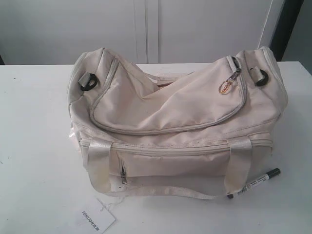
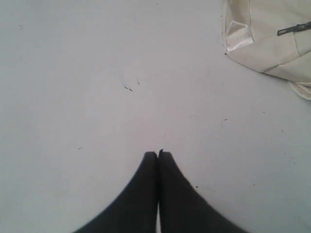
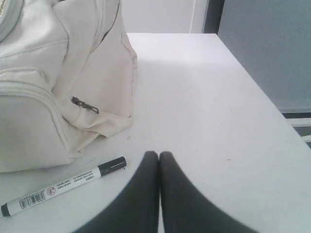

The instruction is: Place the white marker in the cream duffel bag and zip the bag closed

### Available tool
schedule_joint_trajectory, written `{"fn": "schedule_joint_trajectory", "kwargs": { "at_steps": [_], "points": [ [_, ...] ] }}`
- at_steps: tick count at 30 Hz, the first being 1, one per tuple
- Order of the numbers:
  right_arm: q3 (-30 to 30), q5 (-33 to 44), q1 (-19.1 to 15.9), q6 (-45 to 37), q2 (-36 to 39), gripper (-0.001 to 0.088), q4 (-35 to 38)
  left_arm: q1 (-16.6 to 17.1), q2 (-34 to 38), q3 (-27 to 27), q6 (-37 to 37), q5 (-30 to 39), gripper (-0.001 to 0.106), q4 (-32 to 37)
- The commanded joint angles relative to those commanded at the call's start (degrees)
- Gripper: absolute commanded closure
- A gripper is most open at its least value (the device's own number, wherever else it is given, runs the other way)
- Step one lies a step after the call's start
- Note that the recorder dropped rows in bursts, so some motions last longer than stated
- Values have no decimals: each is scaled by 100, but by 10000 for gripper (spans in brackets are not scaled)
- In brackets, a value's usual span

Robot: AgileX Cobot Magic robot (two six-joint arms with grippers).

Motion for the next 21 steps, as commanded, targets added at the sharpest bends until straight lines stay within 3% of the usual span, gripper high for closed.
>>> {"fn": "schedule_joint_trajectory", "kwargs": {
  "at_steps": [5, 16, 21],
  "points": [
    [0, -355, 0, 0, 0, 868, 0, 0, 0, 0, 0, 0, 1053, 0],
    [0, -2281, 0, 0, 0, 868, 0, 0, 0, 0, 0, 0, 1053, 0],
    [0, -2733, 0, 0, 0, 868, 0, 0, 0, 0, 0, 0, 1053, 0]
  ]
}}
